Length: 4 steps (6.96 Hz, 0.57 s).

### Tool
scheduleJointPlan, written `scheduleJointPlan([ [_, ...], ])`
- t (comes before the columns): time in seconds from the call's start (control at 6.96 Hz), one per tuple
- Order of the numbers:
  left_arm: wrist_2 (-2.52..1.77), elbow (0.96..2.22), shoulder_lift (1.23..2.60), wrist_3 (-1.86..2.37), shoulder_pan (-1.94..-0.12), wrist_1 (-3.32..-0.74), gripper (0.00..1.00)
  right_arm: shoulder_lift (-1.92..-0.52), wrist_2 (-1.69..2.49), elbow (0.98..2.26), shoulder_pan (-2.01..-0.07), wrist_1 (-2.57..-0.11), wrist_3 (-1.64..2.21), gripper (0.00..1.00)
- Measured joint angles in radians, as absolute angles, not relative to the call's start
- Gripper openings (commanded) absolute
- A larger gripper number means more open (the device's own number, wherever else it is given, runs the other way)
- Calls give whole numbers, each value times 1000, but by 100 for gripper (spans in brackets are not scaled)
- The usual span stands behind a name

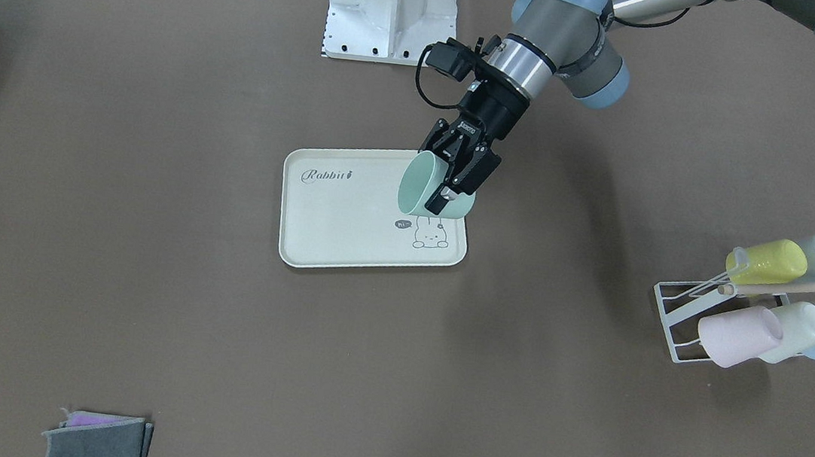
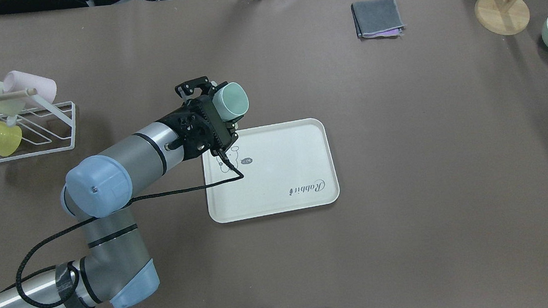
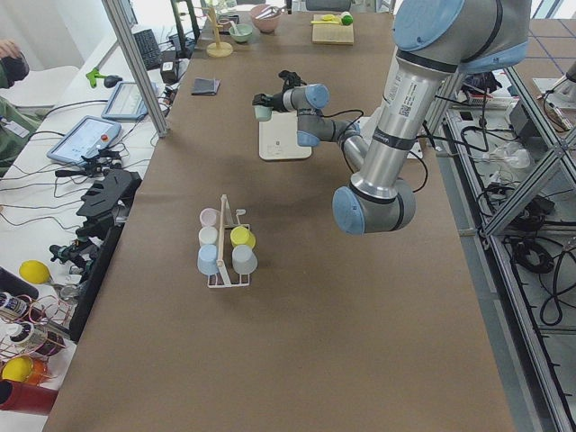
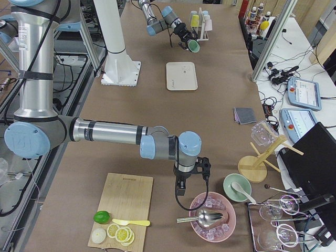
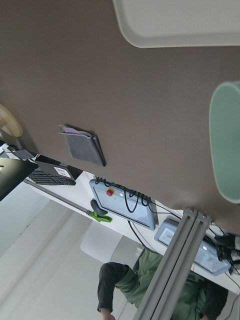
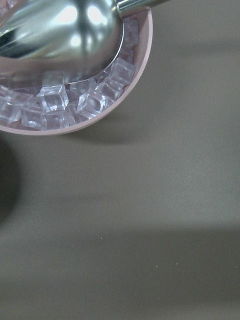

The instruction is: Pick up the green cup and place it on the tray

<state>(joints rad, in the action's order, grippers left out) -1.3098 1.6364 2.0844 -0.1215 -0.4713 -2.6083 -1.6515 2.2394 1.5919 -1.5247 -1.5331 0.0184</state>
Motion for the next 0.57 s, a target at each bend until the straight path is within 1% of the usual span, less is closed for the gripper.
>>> scheduleJointPlan([
  [0.29, -1347, 1507, 2136, 29, -465, -2741, 45, -1653, 2243, 1592, -1525, -1537, 19, 100],
  [0.57, -1398, 1352, 2189, 148, -460, -2938, 45, -1658, 2243, 1590, -1525, -1538, 19, 100],
])
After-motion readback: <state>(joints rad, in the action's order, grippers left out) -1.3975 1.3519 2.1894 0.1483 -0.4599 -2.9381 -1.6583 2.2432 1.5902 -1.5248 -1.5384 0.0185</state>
